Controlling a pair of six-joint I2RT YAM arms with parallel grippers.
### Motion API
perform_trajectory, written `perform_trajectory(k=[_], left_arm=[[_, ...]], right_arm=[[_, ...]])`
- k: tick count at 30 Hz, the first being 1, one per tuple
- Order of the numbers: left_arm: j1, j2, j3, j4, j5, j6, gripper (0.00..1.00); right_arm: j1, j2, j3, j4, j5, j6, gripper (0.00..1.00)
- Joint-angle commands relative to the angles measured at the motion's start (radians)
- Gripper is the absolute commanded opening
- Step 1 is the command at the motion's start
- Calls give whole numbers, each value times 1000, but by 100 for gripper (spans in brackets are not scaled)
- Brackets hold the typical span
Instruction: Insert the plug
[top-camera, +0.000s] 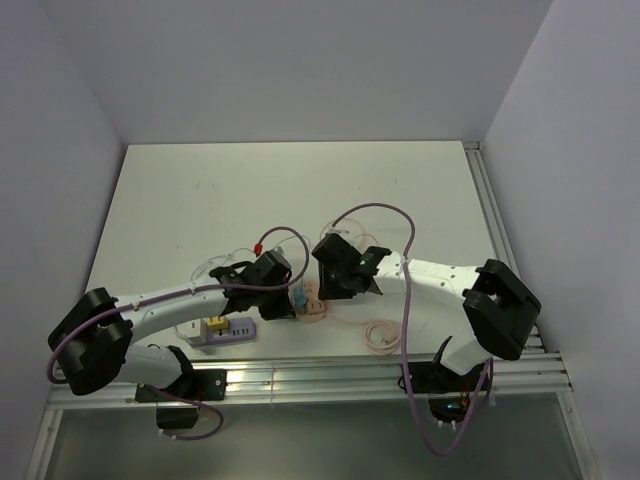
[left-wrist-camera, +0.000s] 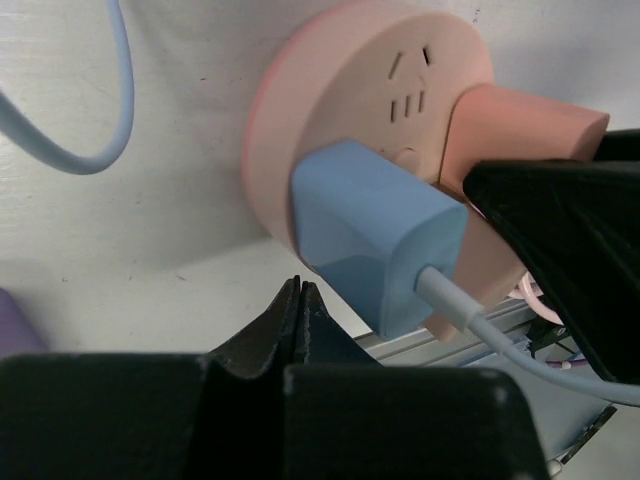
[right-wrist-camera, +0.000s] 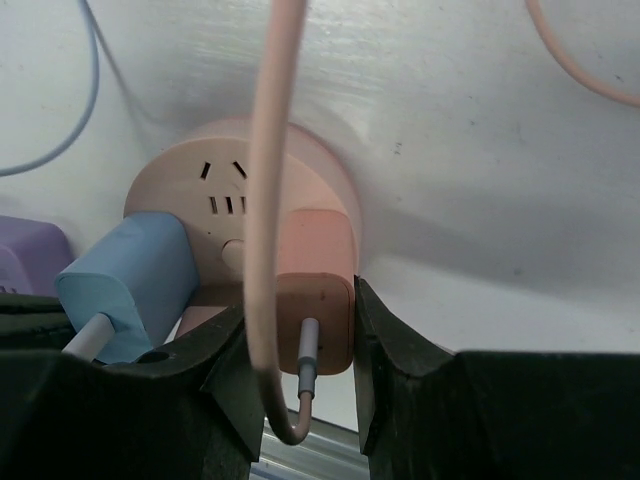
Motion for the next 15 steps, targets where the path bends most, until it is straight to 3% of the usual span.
perform_trajectory(k=[1, 10, 12, 15], left_arm=[[-3, -43, -16, 11, -28, -11, 0], [0, -69, -47, 6, -84, -40, 3], [0, -79, -62, 8, -90, -45, 7], [0, -89, -69, -3, -98, -50, 6]], right_arm=[[16, 157, -91, -98, 58, 11, 0], [15, 128, 180, -389, 280, -49, 0], [15, 133, 219, -392, 287, -73, 9], [12, 162, 271, -391, 268, -93, 14]])
